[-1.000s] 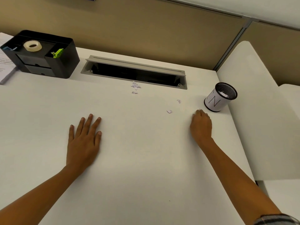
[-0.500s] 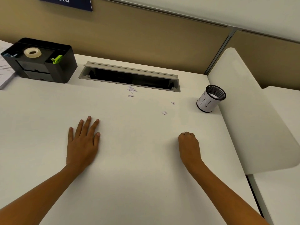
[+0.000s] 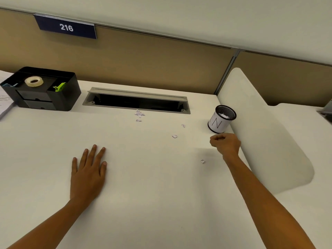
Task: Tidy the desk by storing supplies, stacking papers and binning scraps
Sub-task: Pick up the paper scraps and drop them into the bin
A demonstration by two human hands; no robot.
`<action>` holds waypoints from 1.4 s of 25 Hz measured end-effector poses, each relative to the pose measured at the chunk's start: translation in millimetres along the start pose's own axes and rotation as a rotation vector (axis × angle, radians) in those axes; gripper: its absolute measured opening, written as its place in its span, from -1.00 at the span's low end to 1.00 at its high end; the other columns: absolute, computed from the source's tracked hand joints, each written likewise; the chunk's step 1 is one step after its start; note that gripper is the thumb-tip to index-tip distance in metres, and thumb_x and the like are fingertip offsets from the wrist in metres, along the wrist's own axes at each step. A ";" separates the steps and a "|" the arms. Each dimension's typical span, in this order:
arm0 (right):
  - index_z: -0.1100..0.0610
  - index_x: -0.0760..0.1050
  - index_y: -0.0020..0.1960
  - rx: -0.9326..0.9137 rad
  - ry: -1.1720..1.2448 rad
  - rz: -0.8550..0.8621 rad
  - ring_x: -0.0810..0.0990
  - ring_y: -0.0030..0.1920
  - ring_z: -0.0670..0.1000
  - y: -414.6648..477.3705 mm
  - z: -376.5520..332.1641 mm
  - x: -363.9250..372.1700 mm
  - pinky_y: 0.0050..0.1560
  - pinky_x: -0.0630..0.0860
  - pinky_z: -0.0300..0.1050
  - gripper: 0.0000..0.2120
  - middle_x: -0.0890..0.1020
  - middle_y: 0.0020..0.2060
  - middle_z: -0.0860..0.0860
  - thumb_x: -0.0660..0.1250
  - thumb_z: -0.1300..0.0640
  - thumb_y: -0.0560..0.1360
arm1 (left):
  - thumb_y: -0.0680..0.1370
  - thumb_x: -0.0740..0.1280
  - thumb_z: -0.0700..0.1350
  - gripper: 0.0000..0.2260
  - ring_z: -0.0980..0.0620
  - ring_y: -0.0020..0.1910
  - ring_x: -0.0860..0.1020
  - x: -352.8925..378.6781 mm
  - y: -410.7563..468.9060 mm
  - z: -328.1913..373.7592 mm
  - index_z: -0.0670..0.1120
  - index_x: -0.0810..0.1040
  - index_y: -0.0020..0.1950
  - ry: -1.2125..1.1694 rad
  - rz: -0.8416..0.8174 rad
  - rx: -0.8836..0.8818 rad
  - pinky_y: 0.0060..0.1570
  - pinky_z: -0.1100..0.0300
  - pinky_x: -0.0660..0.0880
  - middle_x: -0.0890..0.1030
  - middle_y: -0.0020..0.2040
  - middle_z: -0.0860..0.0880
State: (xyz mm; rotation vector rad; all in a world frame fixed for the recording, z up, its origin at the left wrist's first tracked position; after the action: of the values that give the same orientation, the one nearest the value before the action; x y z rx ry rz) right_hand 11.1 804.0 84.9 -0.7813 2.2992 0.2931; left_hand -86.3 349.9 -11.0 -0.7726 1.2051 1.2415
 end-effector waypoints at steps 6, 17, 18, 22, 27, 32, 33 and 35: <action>0.17 0.67 -0.15 -0.025 0.137 0.307 0.53 -0.44 -0.18 77.2 -39.7 -49.7 -0.34 0.35 -0.61 -0.84 0.70 -0.24 0.12 0.41 0.33 0.31 | 0.55 -0.17 0.14 -0.46 -0.04 0.51 0.11 -0.7 -0.9 -0.7 0.06 0.15 0.51 -0.005 0.004 -0.001 0.45 -0.08 -0.03 0.15 0.53 0.00; 0.31 0.59 0.03 -0.234 -0.283 0.342 0.60 -0.03 0.20 106.6 -77.3 -56.9 -0.12 0.45 -0.15 -0.84 0.61 -0.05 0.26 0.31 0.39 0.47 | 0.55 -0.16 0.13 -0.47 -0.02 0.51 0.11 1.2 -0.9 -1.3 0.06 0.15 0.51 0.002 0.006 -0.003 0.45 -0.07 -0.04 0.14 0.53 0.02; 0.31 0.58 0.03 -0.263 -0.277 0.337 0.61 -0.06 0.19 106.8 -78.4 -56.4 -0.11 0.47 -0.15 -0.84 0.62 -0.08 0.26 0.32 0.39 0.47 | 0.55 -0.16 0.13 -0.47 -0.03 0.51 0.11 1.3 -0.8 -1.3 0.06 0.15 0.51 0.005 0.005 -0.002 0.45 -0.07 -0.04 0.14 0.53 0.02; 0.28 0.63 -0.01 -0.320 -0.294 0.224 0.63 -0.03 0.20 114.6 -74.1 -47.7 0.06 0.56 -0.02 -0.85 0.65 -0.03 0.23 0.40 0.36 0.42 | 0.55 -0.15 0.13 -0.47 -0.03 0.51 0.12 0.8 -0.8 -0.9 0.06 0.15 0.51 0.002 0.005 0.004 0.45 -0.08 -0.03 0.15 0.53 0.00; 0.27 0.65 -0.12 -0.390 -0.088 0.350 0.64 -0.22 0.16 99.2 -63.5 -60.1 -0.06 0.61 0.05 -0.81 0.67 -0.21 0.21 0.27 0.43 0.44 | 0.55 -0.16 0.13 -0.46 -0.02 0.51 0.10 0.9 -0.3 -1.2 0.05 0.14 0.51 -0.005 0.005 0.002 0.45 -0.08 -0.03 0.15 0.53 0.00; 0.22 0.63 -0.11 -0.423 -0.009 0.476 0.60 -0.18 0.10 30.0 -29.5 -49.4 -0.14 0.41 -0.23 -0.76 0.66 -0.18 0.15 0.24 0.44 0.39 | 0.55 -0.16 0.13 -0.46 -0.02 0.51 0.11 0.9 0.1 -0.5 0.05 0.15 0.51 -0.010 0.008 0.001 0.45 -0.07 -0.04 0.16 0.53 0.00; 0.21 0.62 -0.10 -0.413 -0.006 0.463 0.60 -0.18 0.12 14.8 -18.4 -39.2 -0.14 0.39 -0.23 -0.75 0.66 -0.17 0.14 0.24 0.44 0.39 | 0.55 -0.15 0.13 -0.47 -0.03 0.51 0.11 0.5 -0.1 -0.5 0.05 0.16 0.51 -0.010 0.011 -0.001 0.45 -0.07 -0.04 0.16 0.53 0.00; 0.22 0.60 -0.04 -0.366 -0.010 0.370 0.61 -0.12 0.15 -8.9 9.2 -7.1 -0.09 0.43 -0.19 -0.76 0.65 -0.13 0.14 0.23 0.42 0.43 | 0.56 -0.14 0.12 -0.47 -0.04 0.50 0.12 0.5 -0.2 -0.7 0.05 0.16 0.51 -0.005 0.014 0.000 0.44 -0.08 -0.03 0.17 0.52 0.00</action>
State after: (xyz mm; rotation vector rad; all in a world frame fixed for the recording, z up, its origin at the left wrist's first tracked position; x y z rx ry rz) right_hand 25.6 803.9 82.9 -0.5139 2.4038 0.9019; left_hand -86.3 349.4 -11.7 -0.7617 1.2078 1.2538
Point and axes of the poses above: each hand's wrist, its own y-axis towards the middle knuckle, its own x-axis out of the palm, z = x × y, the point moved 8 cm from there along y, towards the middle knuckle
